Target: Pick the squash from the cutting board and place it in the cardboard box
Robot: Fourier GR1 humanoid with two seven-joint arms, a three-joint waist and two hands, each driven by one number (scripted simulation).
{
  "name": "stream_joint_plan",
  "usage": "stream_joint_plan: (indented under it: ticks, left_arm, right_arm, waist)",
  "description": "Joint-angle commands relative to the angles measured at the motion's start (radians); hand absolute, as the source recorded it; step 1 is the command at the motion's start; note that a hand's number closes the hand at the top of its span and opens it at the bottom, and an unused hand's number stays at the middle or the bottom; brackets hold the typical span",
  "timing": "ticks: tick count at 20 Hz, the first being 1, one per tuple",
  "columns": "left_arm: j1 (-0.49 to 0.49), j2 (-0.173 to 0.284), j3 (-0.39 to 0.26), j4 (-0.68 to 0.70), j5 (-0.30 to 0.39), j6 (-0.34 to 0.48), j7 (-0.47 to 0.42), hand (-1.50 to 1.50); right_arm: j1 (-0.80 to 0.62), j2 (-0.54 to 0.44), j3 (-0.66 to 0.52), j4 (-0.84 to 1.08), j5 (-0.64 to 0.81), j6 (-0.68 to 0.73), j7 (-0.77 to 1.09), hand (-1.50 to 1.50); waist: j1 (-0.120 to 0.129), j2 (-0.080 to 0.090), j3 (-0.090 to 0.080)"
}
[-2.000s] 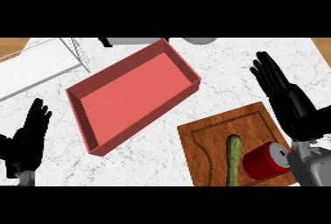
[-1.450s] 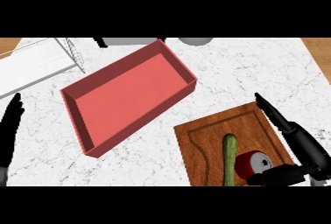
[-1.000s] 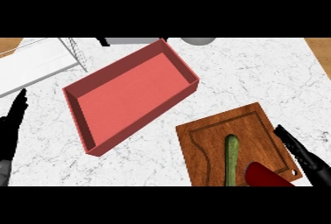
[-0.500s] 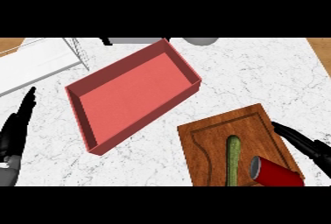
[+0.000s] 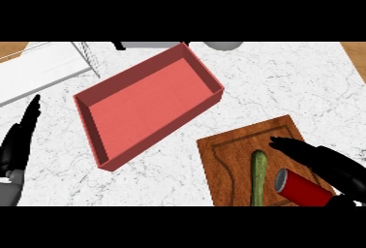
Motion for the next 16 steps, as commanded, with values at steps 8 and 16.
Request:
stream_joint_plan:
  ticks: [8, 16]
  left_arm:
    - [-0.015, -0.044, 0.076, 0.016, -0.067, -0.041, 0.0, 0.0]
    - [0.046, -0.043, 0.114, -0.157, -0.096, -0.107, 0.096, 0.0]
  right_arm:
    - [0.017, 0.11, 0.029, -0.06, 0.154, 0.085, 0.116, -1.5]
    - [-0.06, 0.22, 0.011, 0.029, 0.223, 0.14, 0.106, -1.5]
  waist:
    - [-0.008, -0.001, 0.001]
    - [0.001, -0.002, 0.002]
